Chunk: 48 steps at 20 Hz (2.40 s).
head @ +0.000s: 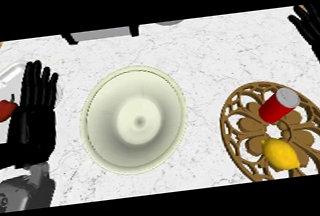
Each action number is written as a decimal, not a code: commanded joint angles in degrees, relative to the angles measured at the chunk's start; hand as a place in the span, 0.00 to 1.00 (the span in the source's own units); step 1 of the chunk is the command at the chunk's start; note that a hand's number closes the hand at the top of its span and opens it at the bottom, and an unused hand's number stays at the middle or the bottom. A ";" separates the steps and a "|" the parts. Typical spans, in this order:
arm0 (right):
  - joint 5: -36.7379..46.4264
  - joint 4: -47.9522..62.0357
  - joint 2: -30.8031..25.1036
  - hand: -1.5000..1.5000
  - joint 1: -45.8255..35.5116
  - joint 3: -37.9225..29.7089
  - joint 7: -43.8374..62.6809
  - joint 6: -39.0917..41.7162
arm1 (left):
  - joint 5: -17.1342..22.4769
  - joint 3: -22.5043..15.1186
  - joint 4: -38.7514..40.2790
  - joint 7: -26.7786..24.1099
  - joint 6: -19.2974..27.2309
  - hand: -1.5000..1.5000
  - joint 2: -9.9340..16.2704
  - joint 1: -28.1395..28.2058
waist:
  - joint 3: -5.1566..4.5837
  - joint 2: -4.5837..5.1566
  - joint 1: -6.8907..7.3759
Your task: Pick the lemon from the placemat and place it in the bowl
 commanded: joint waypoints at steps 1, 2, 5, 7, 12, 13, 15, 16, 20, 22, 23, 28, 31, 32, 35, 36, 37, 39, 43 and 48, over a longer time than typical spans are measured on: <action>-4.27 -7.55 -0.78 0.00 0.28 2.62 3.63 7.79 | 0.20 1.76 -1.36 1.08 -1.43 0.50 2.49 0.43 | 0.26 1.80 0.75; -6.40 -9.77 1.08 0.00 2.68 7.24 1.93 15.32 | -0.90 2.60 0.14 -0.07 -0.91 0.50 3.63 0.82 | 0.29 1.37 0.34; -8.78 -15.82 7.63 0.00 0.27 20.91 2.06 26.65 | -2.70 2.93 2.05 0.00 -1.19 0.50 5.96 0.04 | 0.33 1.24 4.69; 7.21 -24.93 -2.56 0.00 -8.47 17.58 -3.89 24.91 | -2.80 2.82 4.24 1.76 -1.24 0.50 6.84 1.81 | -0.23 -2.01 1.69; 12.94 -40.07 -1.22 0.00 19.33 20.38 -18.26 25.57 | 0.47 9.99 7.16 -0.58 -4.91 0.50 11.15 4.58 | 0.44 1.24 -3.00; 11.77 -43.45 -4.86 0.00 23.14 18.54 -20.45 28.64 | -0.41 9.13 5.77 0.61 -3.75 0.50 10.86 3.75 | 0.52 1.09 -3.70; 17.23 -45.77 -8.06 0.00 27.83 16.00 -26.56 30.98 | -0.88 9.56 7.15 0.08 -3.75 0.50 10.85 2.62 | 0.53 1.50 -3.33; 17.72 -51.12 -9.46 0.00 30.04 15.19 -25.61 30.48 | 0.06 10.22 6.32 2.45 -3.42 0.50 11.24 1.52 | 0.47 1.30 -3.43; 21.71 -54.20 -15.56 0.00 32.29 1.45 -29.36 30.43 | 0.52 11.36 7.05 0.61 -6.39 0.50 12.61 2.95 | 0.42 1.49 -2.41; 22.86 -55.41 -16.69 0.00 33.56 -2.53 -27.95 29.53 | 1.92 12.65 10.02 2.05 -8.26 0.50 13.55 -1.40 | 0.34 1.90 -1.95; 20.94 -53.63 -19.46 0.00 33.99 -8.44 -29.47 30.92 | 2.25 13.29 8.51 -1.55 -9.77 0.50 13.34 3.70 | 0.34 1.70 -1.47; 25.73 -53.81 -29.77 0.00 32.03 -15.10 -25.70 36.04 | 0.59 11.04 9.05 1.17 -8.37 0.50 12.22 0.16 | 0.32 2.01 -0.73; 29.49 -57.00 -32.66 0.00 34.70 -16.57 -26.77 38.73 | 0.44 11.46 10.47 -2.01 -8.94 0.50 10.61 1.29 | 0.32 2.01 -0.57; 27.51 -58.93 -34.83 0.00 34.89 -18.35 -25.09 40.08 | 0.43 12.04 11.35 -2.30 -9.36 0.50 11.10 1.15 | 0.25 1.93 -0.89; 35.56 -57.26 -37.31 0.00 33.91 -15.41 -28.10 39.07 | -0.10 10.47 12.07 0.34 -8.72 0.50 10.02 -3.01 | 0.37 2.55 0.47; 35.49 -57.13 -38.81 0.00 34.86 -18.38 -28.94 40.33 | 0.24 10.72 8.51 -0.13 -8.95 0.50 10.14 0.33 | 0.38 2.11 0.60; 35.63 -58.87 -38.53 0.00 36.82 -19.49 -29.64 40.98 | -1.21 11.20 11.86 -1.10 -8.08 0.50 10.08 -1.65 | 0.36 2.10 -0.54; 40.95 -58.67 -38.27 0.00 39.96 -17.06 -32.29 39.48 | -0.15 11.43 10.12 -1.03 -9.81 0.50 10.35 -0.43 | 0.42 2.05 -0.08; 48.01 -52.08 -39.14 0.00 40.06 -13.84 -36.92 33.96 | -1.85 10.72 11.71 -1.67 -9.10 0.50 8.44 -1.99 | 0.39 2.38 0.83; 54.14 -49.43 -38.37 0.00 40.29 -5.94 -37.40 27.67 | -0.63 12.64 10.06 -0.37 -11.46 0.50 9.62 -0.76 | 0.34 2.45 1.81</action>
